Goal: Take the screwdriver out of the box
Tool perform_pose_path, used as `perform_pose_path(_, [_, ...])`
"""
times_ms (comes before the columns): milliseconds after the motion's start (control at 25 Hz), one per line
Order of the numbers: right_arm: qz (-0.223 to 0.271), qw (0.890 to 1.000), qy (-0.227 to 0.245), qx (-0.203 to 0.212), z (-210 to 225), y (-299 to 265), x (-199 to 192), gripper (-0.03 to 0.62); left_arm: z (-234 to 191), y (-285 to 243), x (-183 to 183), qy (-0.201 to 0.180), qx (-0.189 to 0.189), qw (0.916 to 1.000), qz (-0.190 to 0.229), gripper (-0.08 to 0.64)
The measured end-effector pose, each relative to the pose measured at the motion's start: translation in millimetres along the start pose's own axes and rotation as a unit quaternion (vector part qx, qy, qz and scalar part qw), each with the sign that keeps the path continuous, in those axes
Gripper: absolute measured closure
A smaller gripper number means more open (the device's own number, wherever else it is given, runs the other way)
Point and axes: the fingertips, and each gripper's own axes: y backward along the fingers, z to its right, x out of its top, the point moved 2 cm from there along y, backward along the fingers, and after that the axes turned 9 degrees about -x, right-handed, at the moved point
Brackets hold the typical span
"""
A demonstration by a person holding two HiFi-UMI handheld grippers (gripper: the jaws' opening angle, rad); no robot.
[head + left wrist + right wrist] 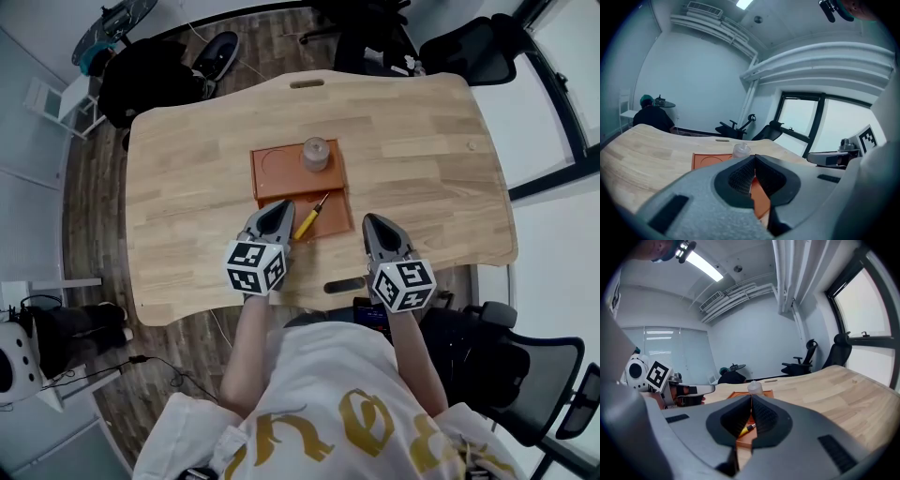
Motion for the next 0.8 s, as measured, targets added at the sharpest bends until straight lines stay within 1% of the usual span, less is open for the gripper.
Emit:
perform_pose_path(240, [0.001,1.0,-0.003,0.01,2.5,-9.3,-0.1,0.581,-6.1,-1.8,2.9,-0.004,0.008,0.9999,-0.005,0.551])
perform_pose_path(480, [0.002,1.0,-0.01,0.021,-0.3,-21.1,-1.3,0.58,-4.4,-10.5,-2.7,-0.037,0.004,0.9988,-0.031,0.551])
perform_pose_path(640, [-0.002,1.0,-0.009,0.021,3.2,-24.5,-3.8,0.58,-7.4,-15.2,-6.4,-0.036,0.004,0.9987,-0.037,0.551])
perform_pose_path(800, [-0.014,1.0,-0.013,0.017,6.8,-28.2,-10.9,0.581,-12.4,-17.9,-16.5,-0.023,0.003,0.9984,-0.052,0.551])
